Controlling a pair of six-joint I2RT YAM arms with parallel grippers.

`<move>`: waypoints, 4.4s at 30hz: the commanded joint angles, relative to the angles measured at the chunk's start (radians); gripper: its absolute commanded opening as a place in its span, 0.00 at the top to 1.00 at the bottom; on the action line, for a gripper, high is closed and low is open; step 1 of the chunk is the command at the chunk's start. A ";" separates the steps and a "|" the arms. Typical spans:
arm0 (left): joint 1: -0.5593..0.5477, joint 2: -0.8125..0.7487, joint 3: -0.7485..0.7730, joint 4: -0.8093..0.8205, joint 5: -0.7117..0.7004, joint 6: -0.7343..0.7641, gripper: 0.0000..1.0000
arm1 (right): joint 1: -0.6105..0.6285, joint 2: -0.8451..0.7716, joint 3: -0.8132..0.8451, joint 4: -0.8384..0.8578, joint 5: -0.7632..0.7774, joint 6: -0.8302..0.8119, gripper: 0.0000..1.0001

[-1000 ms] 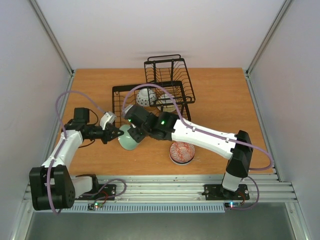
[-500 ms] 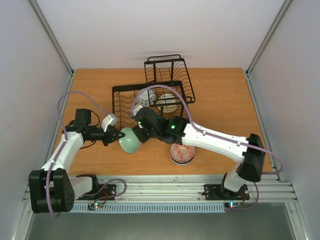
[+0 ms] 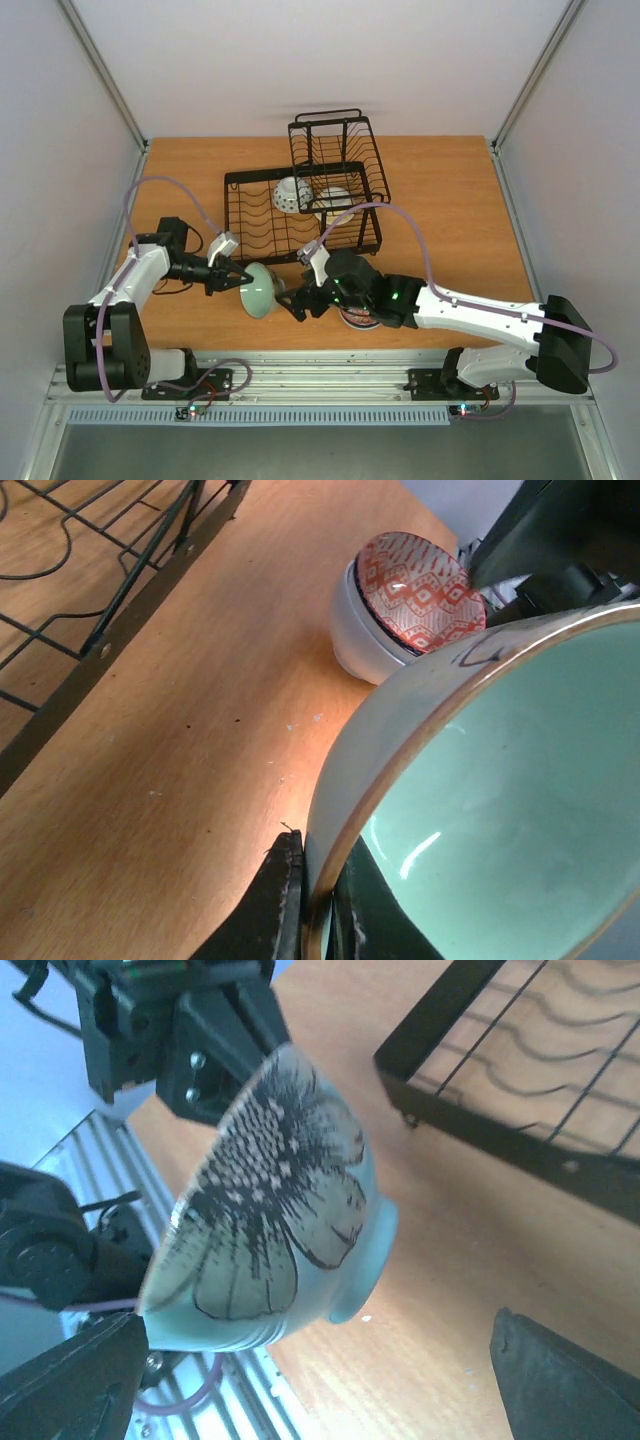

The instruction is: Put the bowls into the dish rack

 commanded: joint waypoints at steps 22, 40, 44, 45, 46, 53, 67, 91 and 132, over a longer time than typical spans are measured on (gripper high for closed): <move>0.000 -0.080 -0.014 -0.025 0.093 0.069 0.99 | 0.011 0.099 -0.215 0.601 -0.098 0.304 0.01; 0.000 -0.094 -0.024 -0.004 0.088 0.056 0.99 | 0.021 0.139 -0.249 0.708 -0.173 0.364 0.16; 0.000 -0.095 -0.024 -0.004 0.090 0.054 0.99 | 0.021 0.160 -0.241 0.746 -0.219 0.369 0.30; 0.001 -0.096 -0.024 -0.004 0.090 0.055 0.99 | 0.021 0.163 -0.239 0.754 -0.231 0.368 0.34; 0.000 -0.097 -0.024 -0.004 0.089 0.054 0.99 | 0.020 0.167 -0.237 0.761 -0.239 0.368 0.40; 0.000 -0.101 -0.027 0.003 0.089 0.051 0.99 | 0.021 0.163 -0.226 0.753 -0.253 0.362 0.97; 0.000 -0.254 -0.149 0.410 -0.073 -0.277 0.36 | 0.130 0.103 0.080 0.071 0.121 0.058 0.99; 0.268 -0.283 -0.247 0.962 -0.631 -0.866 0.26 | 0.077 0.784 0.991 -0.468 0.705 -0.447 0.99; 0.275 -0.173 -0.210 0.948 -0.570 -0.849 0.25 | -0.161 1.388 1.684 -1.270 0.887 -0.175 0.78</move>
